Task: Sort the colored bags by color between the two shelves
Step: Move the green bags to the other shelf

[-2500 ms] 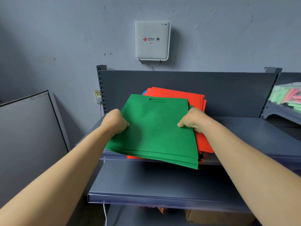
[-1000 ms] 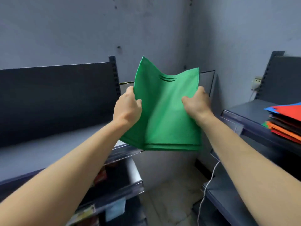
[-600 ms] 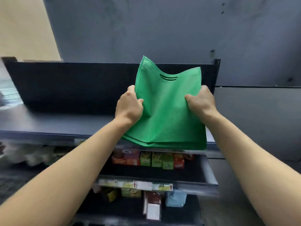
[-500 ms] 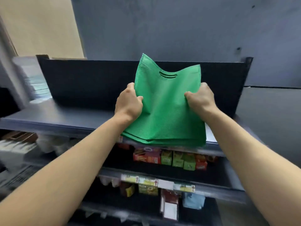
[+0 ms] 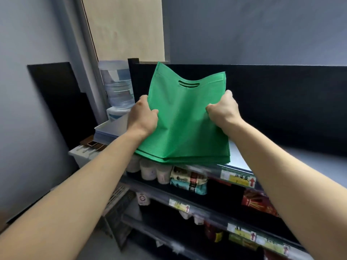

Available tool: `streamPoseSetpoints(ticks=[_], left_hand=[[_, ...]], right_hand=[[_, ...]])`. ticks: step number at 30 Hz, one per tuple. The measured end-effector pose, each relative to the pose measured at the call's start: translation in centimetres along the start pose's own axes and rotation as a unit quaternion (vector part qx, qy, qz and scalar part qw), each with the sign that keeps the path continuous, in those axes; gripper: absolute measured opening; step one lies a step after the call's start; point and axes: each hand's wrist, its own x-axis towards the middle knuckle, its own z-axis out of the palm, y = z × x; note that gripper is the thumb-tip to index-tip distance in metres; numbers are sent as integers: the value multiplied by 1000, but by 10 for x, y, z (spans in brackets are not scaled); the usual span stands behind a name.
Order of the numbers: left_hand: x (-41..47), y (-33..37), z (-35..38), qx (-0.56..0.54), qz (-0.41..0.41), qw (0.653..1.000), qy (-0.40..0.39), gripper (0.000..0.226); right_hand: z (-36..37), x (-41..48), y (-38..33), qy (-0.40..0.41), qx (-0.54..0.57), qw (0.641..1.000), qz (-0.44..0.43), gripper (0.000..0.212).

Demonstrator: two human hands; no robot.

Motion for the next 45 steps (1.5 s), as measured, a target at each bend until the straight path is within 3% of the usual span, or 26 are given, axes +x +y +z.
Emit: streamPoseSetpoints(ticks=[12, 20, 25, 32, 35, 38, 45], left_hand=[[76, -83, -9, 43, -64, 997, 29, 31], [140, -154, -4, 66, -71, 995, -1, 30], [196, -208, -3, 62, -54, 996, -45, 30], [270, -269, 2, 56, -28, 991, -118, 34], [284, -293, 17, 79, -37, 979, -184, 38], [290, -316, 30, 114, -65, 955, -268, 32], [301, -329, 42, 166, -66, 919, -350, 32]], right_hand=[[114, 72, -20, -104, 38, 994, 5, 38], [192, 110, -41, -134, -28, 990, 37, 23], [247, 129, -53, -109, -64, 990, 68, 23], [317, 151, -74, -80, -110, 983, 126, 49], [338, 154, -69, -99, -175, 967, 158, 43], [348, 151, -61, -147, -233, 945, 175, 15], [358, 156, -47, -161, -344, 905, 191, 19]])
